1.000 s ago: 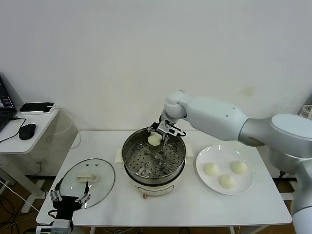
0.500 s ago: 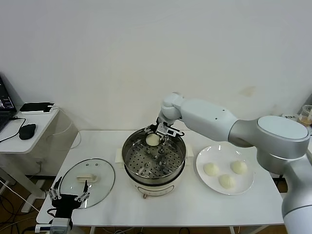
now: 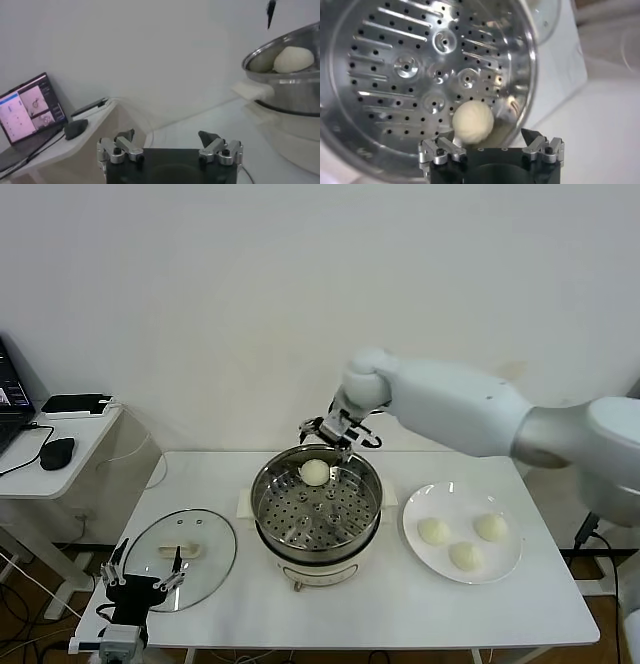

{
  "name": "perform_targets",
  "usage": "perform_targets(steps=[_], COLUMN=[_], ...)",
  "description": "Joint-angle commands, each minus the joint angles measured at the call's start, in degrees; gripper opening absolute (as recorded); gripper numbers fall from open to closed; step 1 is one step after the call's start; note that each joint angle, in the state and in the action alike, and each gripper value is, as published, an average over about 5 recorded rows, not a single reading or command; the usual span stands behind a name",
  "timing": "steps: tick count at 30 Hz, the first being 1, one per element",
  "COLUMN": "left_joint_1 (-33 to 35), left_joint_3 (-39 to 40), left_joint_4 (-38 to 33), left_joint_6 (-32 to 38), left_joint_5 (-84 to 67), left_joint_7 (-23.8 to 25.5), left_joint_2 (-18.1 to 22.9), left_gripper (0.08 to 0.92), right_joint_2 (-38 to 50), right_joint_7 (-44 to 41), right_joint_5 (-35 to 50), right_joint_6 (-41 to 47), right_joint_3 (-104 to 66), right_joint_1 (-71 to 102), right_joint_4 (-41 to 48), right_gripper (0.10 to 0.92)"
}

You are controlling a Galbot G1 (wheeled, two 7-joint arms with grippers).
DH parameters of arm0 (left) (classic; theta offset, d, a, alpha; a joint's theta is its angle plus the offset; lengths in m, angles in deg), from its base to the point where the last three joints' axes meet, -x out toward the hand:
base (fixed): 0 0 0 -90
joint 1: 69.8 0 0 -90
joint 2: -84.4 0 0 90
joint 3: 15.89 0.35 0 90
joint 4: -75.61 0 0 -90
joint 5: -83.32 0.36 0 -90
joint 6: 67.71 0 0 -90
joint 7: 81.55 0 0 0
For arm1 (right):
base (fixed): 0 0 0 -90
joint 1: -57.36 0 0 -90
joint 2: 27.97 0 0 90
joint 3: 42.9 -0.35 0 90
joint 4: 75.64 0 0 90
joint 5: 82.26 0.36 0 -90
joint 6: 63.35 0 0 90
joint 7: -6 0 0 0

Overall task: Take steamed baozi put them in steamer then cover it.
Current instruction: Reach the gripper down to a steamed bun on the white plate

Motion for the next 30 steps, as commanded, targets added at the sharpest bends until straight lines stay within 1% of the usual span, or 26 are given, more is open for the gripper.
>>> perform_targets(steps=[1,7,12,16,21,30], left_joint_1=[-0.6,-1.5,-2.1,-2.9,-2.9,-1.9], left_joint_3=[0.1,0.4,0.9,1.7,1.5,-0.6], left_joint_4=[-0.1,-0.1,0.1,0.2,0.0,0.0], left_joint_6=[-0.3,-0.4,-0.6,-1.6,-2.2,-2.2], left_joint_5=[-0.7,-1.1,-1.0,-1.0,-0.9,-1.0], left_joint_7=[0.0,0.2,0.3,0.4,0.6,0.7], left_joint_2=[-2.0,-4.0,-4.7,-4.5,-4.5,-4.6], left_gripper=[0.823,0.823,0.823,0.823,0.823,0.823], right_joint_2=[14.9,29.4,34.3,34.2,31.3,23.4], right_joint_7=[-2.9,-4.7,-5.1,-5.1,-4.9,-5.2], right_joint_5=[6.4,3.5,-0.7,-4.0,-6.9,-11.3], right_joint_6=[14.7,16.0,15.1,14.6,14.3,13.5], right_joint_3=[-0.5,-2.0,-8.4,-15.4,-22.4,-27.9], right_joint_1=[-3.3,1.5,11.4,19.9,30.5,38.2], right_joint_4=[-12.2,-17.6,-18.0,-15.4,-10.5,-2.8], right_gripper=[0.823,0.823,0.823,0.823,0.823,0.823])
